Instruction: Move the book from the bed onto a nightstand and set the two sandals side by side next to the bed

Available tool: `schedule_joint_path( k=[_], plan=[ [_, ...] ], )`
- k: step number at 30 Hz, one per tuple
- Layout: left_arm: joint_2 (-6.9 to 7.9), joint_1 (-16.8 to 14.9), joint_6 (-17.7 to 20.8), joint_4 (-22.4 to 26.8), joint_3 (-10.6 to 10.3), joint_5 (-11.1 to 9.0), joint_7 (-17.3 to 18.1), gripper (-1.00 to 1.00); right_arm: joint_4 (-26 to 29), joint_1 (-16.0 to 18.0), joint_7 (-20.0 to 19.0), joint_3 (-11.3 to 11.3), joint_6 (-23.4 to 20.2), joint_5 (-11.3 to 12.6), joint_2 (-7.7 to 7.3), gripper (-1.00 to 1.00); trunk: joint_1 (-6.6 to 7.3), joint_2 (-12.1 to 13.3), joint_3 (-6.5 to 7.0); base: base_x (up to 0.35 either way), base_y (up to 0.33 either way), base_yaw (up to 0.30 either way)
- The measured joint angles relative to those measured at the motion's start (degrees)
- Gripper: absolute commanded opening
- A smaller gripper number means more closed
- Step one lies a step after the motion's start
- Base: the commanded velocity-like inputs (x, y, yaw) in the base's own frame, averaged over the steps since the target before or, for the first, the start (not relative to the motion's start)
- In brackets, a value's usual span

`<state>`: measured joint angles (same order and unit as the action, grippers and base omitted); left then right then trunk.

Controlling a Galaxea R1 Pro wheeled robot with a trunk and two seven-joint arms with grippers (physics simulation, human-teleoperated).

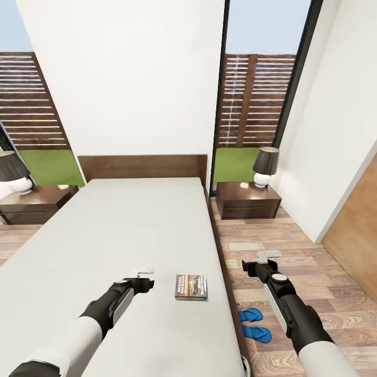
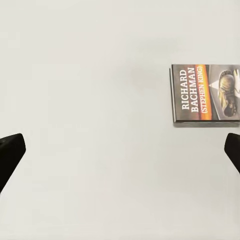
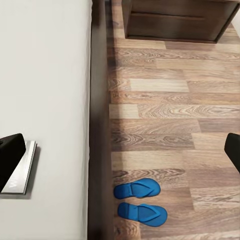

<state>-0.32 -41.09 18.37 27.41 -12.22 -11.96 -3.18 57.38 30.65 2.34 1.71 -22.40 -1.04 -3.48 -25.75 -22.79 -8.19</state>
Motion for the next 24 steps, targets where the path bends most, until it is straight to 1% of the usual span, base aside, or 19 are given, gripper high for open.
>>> schedule_joint_path(
  k=[7, 24],
  plan=[
    [-0.01, 0.0, 0.0, 0.0, 0.0, 0.0, 0.0, 1.0, -0.1, -0.1, 0.0, 0.2, 0.0, 0.0, 0.02, 1.0, 0.0, 0.0, 0.0, 0.0, 0.0, 0.0],
    [-0.06, 0.0, 0.0, 0.0, 0.0, 0.0, 0.0, 1.0, -0.5, -0.1, 0.2, 1.8, 0.1, -0.1, 0.03, 1.0, 0.0, 0.0, 0.0, 0.0, 0.0, 0.0]
  ],
)
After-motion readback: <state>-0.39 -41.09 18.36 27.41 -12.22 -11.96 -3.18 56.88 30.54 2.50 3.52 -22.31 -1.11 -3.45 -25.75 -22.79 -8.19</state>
